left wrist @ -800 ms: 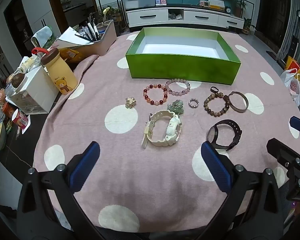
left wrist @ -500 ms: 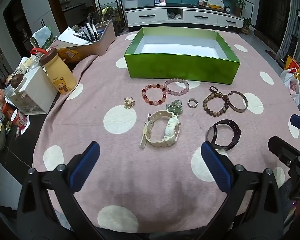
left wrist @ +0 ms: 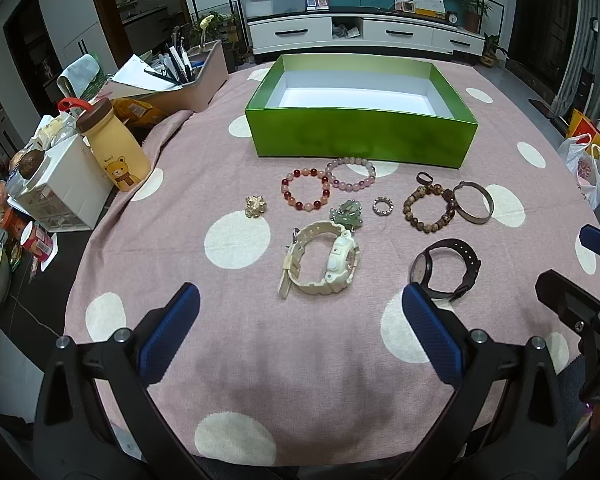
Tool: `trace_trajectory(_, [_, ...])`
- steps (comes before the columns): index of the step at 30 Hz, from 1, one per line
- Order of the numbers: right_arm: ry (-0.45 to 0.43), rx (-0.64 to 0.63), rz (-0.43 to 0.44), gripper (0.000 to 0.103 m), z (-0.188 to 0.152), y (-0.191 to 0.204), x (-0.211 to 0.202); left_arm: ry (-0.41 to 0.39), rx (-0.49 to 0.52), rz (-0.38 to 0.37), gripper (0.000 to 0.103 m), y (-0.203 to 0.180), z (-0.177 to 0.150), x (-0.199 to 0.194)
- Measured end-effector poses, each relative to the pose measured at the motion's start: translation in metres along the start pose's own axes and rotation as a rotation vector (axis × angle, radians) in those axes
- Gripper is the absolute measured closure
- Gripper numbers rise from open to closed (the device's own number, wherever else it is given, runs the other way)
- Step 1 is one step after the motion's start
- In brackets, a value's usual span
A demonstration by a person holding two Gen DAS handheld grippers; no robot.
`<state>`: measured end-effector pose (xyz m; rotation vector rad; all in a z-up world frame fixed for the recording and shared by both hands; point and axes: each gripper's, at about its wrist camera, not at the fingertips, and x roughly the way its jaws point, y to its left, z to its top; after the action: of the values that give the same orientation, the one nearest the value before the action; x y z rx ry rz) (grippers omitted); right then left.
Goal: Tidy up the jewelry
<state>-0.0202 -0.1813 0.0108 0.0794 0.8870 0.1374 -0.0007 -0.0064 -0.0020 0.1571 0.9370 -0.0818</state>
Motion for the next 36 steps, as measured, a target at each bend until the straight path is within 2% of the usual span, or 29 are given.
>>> trace_trajectory(35, [-0.003, 0.001, 0.005, 0.001, -0.001, 0.003, 0.001, 0.012, 0.014, -0.012, 0.002, -0.011, -0.005, 0.005])
trace_trajectory(36, [-0.004, 0.001, 0.007, 0.001, -0.002, 0.003, 0.001, 0.012, 0.011, -0.011, 0.002, -0.003, -0.003, 0.004])
